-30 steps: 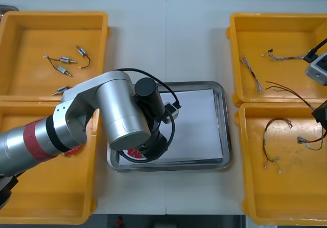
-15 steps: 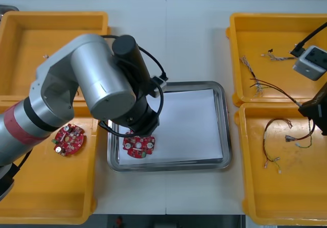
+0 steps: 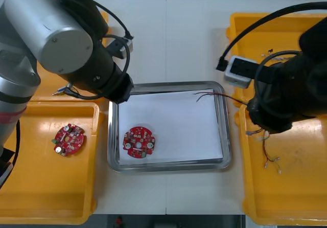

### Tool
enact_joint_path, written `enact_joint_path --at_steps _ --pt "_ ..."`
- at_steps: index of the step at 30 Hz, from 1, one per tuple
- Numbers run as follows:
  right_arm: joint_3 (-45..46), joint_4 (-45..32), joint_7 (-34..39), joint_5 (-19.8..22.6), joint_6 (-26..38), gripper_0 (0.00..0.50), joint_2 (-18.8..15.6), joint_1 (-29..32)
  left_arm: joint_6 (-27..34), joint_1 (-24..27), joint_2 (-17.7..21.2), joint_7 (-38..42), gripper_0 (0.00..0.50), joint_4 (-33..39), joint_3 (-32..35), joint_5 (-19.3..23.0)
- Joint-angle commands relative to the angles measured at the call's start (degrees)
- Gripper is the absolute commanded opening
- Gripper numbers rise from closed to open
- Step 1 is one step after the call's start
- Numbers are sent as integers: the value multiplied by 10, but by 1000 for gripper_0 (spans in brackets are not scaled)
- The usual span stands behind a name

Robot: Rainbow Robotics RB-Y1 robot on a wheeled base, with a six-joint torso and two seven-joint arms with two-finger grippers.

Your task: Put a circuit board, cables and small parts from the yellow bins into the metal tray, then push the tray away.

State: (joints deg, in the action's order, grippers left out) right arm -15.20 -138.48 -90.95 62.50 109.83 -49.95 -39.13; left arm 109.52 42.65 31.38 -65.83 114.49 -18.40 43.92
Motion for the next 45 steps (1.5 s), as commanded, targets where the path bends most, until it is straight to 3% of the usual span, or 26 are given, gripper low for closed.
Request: enact_joint_path --at_steps 1,7,13,21,34,44,45 --pt "-77 12 -2 -53 2 0 61 -53 5 20 3 30 500 15 49 5" --pt "-157 33 -84 -127 -15 0 86 -63 5 20 26 23 500 -17 90 -1" --pt "-213 60 -156 -174 -41 0 109 -62 5 20 48 -5 500 -59 121 -17" --pt "-299 108 -210 -233 -111 0 111 -60 5 20 56 -83 500 -125 164 -45" --pt "-404 224 -227 -263 -228 0 114 -59 -53 41 62 -229 500 -238 179 -80" --pt "-410 259 -236 -263 -251 0 126 -53 -83 73 65 -355 500 -342 179 -103" --pt "-411 259 -237 -264 -251 29 126 -53 -84 77 65 -360 500 -350 179 -103"
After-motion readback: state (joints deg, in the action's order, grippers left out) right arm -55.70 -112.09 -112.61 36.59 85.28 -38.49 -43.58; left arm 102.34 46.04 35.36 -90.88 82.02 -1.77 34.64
